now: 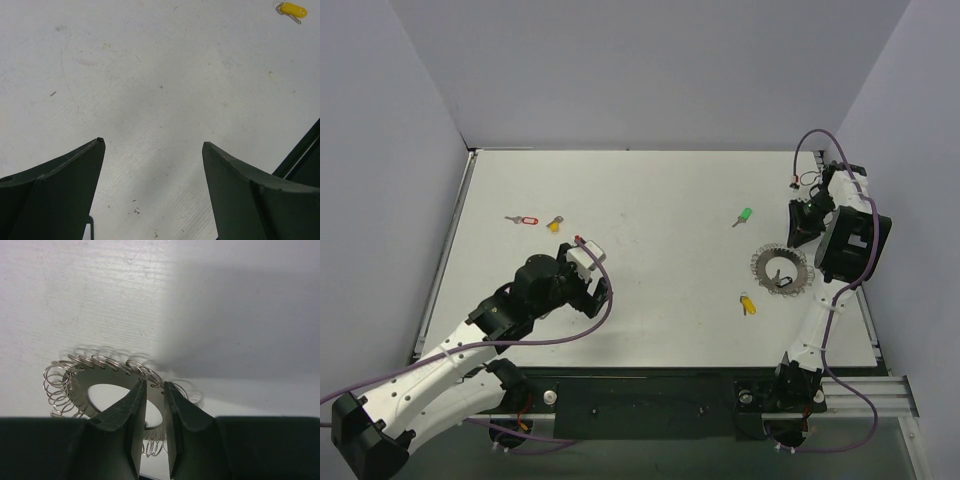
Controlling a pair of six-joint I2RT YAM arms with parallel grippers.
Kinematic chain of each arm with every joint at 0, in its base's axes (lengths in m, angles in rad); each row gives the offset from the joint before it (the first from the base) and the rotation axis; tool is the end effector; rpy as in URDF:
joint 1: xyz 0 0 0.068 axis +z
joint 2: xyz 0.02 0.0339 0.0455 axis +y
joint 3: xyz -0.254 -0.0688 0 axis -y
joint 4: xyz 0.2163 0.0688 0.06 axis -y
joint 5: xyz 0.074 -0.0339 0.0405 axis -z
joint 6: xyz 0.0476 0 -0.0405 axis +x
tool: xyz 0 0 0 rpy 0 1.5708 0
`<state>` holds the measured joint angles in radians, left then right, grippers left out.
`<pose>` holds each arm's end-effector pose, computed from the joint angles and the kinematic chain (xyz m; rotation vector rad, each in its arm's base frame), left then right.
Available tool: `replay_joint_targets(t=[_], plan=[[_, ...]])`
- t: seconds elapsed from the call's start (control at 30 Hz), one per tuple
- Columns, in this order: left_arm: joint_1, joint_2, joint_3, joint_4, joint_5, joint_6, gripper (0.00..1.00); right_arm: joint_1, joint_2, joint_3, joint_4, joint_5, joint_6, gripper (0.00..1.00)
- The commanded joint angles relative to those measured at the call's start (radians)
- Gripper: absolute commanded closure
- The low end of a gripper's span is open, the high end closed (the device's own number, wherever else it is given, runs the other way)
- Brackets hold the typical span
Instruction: Put the keys on the keyring
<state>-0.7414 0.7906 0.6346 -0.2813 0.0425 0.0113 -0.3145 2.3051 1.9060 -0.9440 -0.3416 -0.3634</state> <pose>0.1273 -0.1193 0.2682 0.7770 1.8910 -0.5050 0.4230 -0.1208 0.1575 -0.1234 2.7924 0.3483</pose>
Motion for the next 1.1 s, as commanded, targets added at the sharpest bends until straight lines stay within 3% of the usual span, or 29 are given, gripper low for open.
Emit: replay_joint_targets(t=[0.0, 0.13, 0.27, 0.4, 0.57, 0.8, 0.97, 1.07], plan=[[0.007, 0.001, 0.005, 0.028, 0.017, 0.009, 0.11, -0.005, 0.011, 0.027, -0.096, -0.031, -0.037, 0.82], [0.007, -0.004, 0.005, 0.030, 0.017, 0.009, 0.11, -0.009, -0.001, 0.027, -0.116, -0.057, -0.077, 0.81], [0.010, -0.002, 0.007, 0.030, 0.023, 0.007, 0.11, 0.006, -0.116, -0.031, -0.115, -0.125, -0.167, 0.76], [0.013, -0.002, 0.007, 0.036, 0.034, 0.003, 0.11, 0.058, -0.255, -0.160, -0.053, -0.128, -0.229, 0.75], [0.016, -0.002, 0.004, 0.033, 0.030, 0.001, 0.11, 0.181, -0.444, -0.436, 0.086, -0.086, -0.339, 0.74], [0.027, -0.004, 0.004, 0.034, 0.022, 0.003, 0.10, 0.216, -0.651, -0.682, 0.139, -0.209, -0.696, 0.71], [0.028, 0.001, 0.000, 0.039, 0.019, 0.003, 0.10, 0.219, -0.636, -0.697, -0.022, -0.215, -1.055, 0.67], [0.028, 0.006, -0.003, 0.041, 0.014, 0.004, 0.11, 0.244, -0.628, -0.700, -0.022, -0.153, -1.108, 0.66]])
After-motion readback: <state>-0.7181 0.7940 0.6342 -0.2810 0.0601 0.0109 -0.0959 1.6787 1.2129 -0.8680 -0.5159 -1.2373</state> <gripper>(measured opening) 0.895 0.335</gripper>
